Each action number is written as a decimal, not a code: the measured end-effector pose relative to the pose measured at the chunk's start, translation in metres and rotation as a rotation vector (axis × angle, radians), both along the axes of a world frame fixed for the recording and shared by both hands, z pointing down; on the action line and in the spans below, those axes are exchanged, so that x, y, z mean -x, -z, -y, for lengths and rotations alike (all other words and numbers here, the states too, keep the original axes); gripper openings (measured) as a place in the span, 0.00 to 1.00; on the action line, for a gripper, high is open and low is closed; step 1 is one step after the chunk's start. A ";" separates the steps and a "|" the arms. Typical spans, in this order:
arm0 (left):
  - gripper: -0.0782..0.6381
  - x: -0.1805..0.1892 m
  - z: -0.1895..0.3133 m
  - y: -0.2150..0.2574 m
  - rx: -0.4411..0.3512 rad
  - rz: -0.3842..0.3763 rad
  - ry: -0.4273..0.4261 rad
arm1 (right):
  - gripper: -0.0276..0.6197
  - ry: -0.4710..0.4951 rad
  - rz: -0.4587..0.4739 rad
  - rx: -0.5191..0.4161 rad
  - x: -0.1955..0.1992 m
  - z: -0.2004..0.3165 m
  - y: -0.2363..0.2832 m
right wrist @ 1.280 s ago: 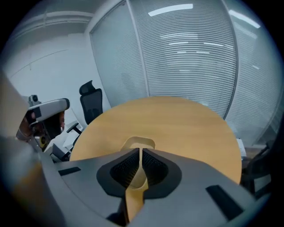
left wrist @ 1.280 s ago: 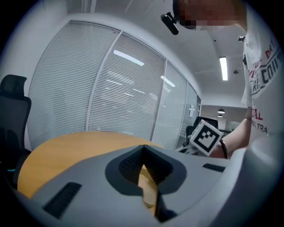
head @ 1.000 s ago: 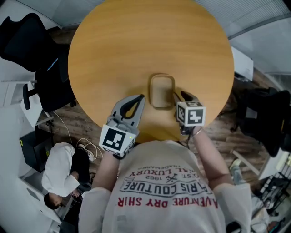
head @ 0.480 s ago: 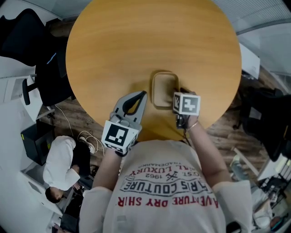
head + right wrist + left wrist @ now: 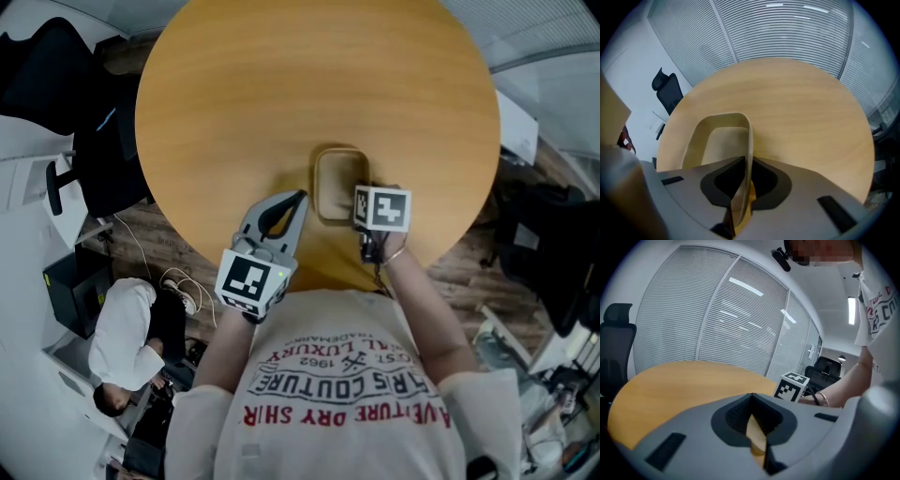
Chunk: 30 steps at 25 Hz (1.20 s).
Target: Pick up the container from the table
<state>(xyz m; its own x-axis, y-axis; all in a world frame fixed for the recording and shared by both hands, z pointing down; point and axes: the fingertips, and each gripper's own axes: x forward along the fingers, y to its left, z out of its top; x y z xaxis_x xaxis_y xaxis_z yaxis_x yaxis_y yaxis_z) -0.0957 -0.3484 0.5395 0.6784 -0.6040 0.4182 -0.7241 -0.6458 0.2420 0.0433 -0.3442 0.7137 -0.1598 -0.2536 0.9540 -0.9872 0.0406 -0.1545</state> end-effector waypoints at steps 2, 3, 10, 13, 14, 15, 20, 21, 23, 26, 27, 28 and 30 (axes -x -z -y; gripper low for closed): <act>0.11 0.001 0.000 0.000 -0.002 0.008 0.000 | 0.09 0.003 -0.015 -0.003 0.000 0.001 0.001; 0.11 0.002 0.000 0.000 0.000 0.009 0.004 | 0.09 0.001 -0.018 -0.005 -0.001 0.002 0.001; 0.11 0.007 -0.002 0.000 0.013 0.006 0.033 | 0.05 -0.026 0.020 -0.045 -0.002 0.006 0.008; 0.11 0.007 -0.001 0.006 0.000 0.011 0.037 | 0.05 -0.033 0.034 -0.090 -0.004 0.013 0.023; 0.11 0.008 -0.002 0.009 -0.005 0.011 0.039 | 0.05 -0.028 0.032 -0.105 -0.004 0.016 0.029; 0.11 0.008 -0.002 0.011 -0.009 0.010 0.042 | 0.05 -0.023 0.033 -0.119 -0.005 0.018 0.036; 0.11 0.012 -0.001 0.026 -0.035 0.016 0.082 | 0.05 0.006 0.062 -0.214 -0.003 0.029 0.084; 0.11 0.012 0.000 0.030 -0.045 0.023 0.091 | 0.05 0.009 0.062 -0.238 -0.004 0.030 0.094; 0.11 0.013 0.000 0.037 -0.057 0.026 0.107 | 0.05 0.018 0.066 -0.286 -0.007 0.033 0.111; 0.11 0.015 -0.001 0.047 -0.073 0.036 0.133 | 0.05 0.036 0.107 -0.370 -0.005 0.035 0.144; 0.11 0.016 -0.001 0.051 -0.081 0.041 0.144 | 0.05 0.042 0.128 -0.404 -0.002 0.035 0.156; 0.11 0.018 -0.001 0.055 -0.089 0.044 0.155 | 0.05 0.050 0.143 -0.441 0.000 0.036 0.169; 0.11 0.019 0.000 0.063 -0.108 0.046 0.174 | 0.05 0.075 0.147 -0.513 0.004 0.037 0.193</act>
<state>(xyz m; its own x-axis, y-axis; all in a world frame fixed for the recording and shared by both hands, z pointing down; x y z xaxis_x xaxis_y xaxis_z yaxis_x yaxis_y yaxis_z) -0.1152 -0.3482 0.4764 0.5421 -0.7533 0.3725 -0.8355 -0.5307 0.1425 0.0397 -0.3810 0.5209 -0.3174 -0.6644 0.6766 -0.9483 0.2166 -0.2322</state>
